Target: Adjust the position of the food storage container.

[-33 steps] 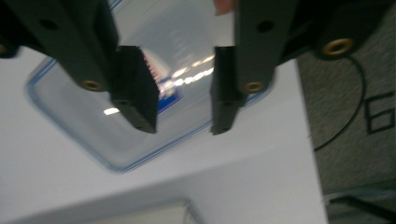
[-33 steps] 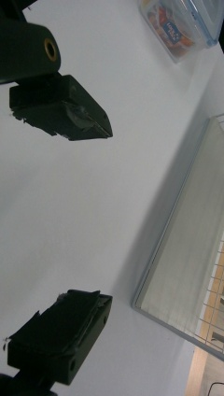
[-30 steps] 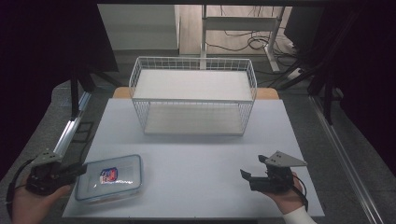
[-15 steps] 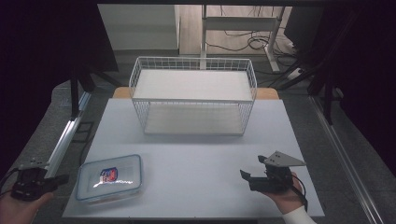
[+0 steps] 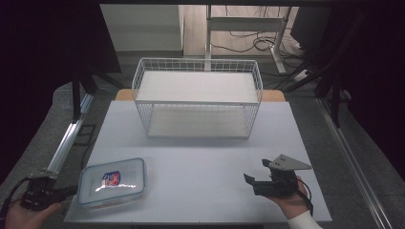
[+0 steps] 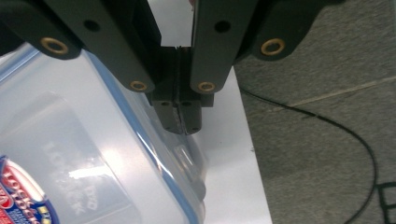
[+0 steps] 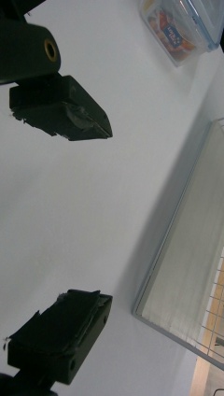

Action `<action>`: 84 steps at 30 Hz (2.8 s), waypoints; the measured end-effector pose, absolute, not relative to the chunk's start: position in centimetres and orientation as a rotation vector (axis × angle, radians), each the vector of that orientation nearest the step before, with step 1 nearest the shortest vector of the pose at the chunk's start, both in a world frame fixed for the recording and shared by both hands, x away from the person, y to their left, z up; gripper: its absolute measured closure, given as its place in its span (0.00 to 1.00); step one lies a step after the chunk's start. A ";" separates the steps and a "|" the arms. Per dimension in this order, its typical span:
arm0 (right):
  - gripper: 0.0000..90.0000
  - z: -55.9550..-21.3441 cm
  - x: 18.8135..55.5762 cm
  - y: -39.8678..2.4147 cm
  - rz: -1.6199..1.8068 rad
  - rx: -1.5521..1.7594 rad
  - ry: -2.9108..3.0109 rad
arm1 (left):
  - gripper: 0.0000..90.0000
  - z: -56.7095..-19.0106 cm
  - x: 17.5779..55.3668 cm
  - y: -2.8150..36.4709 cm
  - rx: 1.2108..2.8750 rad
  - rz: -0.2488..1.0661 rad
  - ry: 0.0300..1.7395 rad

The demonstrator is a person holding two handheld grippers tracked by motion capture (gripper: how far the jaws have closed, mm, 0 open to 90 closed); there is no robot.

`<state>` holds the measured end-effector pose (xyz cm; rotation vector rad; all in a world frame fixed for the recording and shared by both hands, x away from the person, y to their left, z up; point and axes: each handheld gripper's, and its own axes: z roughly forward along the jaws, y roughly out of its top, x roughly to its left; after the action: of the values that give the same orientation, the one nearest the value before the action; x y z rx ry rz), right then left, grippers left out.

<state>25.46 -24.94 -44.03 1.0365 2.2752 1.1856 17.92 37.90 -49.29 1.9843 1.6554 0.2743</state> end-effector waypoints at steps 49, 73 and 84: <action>0.19 -44.2 25.5 -25.3 1.185 1.038 2.276 | 1.00 -48.5 26.4 21.5 2.149 0.122 1.330; 0.20 -44.5 25.6 -25.2 1.175 1.039 2.280 | 0.99 -48.5 27.5 16.0 2.179 0.036 1.198; 0.19 -45.4 25.7 -25.0 1.184 1.035 2.303 | 0.96 -47.0 26.5 19.9 2.044 0.084 1.243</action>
<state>25.73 -24.98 -45.36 1.0350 2.3030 1.1844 26.50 19.85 -47.04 2.0444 1.2433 0.0844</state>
